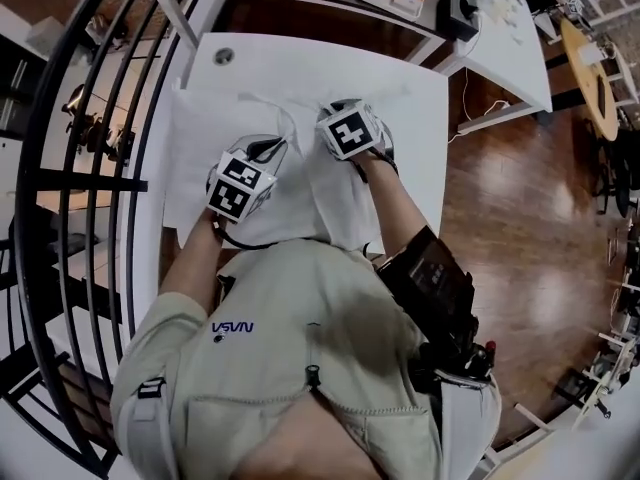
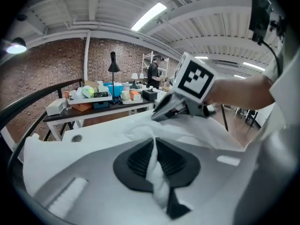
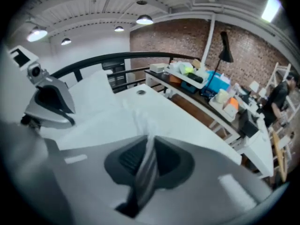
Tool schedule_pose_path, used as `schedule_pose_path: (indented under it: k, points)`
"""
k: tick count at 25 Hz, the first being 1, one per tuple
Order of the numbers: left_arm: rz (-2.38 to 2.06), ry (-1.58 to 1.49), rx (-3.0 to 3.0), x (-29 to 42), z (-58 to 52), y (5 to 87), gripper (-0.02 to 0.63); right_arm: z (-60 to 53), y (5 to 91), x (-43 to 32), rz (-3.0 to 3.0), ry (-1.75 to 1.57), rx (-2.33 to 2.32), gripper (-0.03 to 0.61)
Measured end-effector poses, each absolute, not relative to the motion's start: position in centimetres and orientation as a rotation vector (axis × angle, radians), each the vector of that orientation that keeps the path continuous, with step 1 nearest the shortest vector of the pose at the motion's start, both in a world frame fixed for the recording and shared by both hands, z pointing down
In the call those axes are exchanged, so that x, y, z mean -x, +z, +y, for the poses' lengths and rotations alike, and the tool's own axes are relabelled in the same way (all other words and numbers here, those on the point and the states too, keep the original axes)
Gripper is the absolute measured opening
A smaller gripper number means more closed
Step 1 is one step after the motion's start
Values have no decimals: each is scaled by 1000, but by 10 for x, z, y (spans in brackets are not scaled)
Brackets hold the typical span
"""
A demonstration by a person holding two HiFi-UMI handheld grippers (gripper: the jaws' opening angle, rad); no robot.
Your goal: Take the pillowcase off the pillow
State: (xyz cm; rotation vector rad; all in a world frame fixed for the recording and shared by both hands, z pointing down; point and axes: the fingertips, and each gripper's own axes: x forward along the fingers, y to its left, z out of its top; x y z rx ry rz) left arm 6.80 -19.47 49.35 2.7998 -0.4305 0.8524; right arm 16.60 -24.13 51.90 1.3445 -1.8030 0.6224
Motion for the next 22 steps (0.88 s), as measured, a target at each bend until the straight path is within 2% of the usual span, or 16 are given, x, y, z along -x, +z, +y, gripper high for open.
schedule_pose_path:
  k: [1,6,12,19,22]
  points:
    - [-444,798,-2807,-64,-196,485,18,-245,513,-172,-1785,570,-1379,17]
    - [-512,541,-2855,-48,-207,433,17,-249,482,-226,-1716,519,-1628,12]
    - [-586,312,-2805,-31,-230,397,14,-221,453,-327,-1523,518,-1970,11]
    - [-482,496,-2702,-81,-261,461,14,-199,501,-351,-1445,626,-1976,15]
    - [-486,602,-2712,-95,-273,481,24,-203,499,-345,-1506,582,-1969,60]
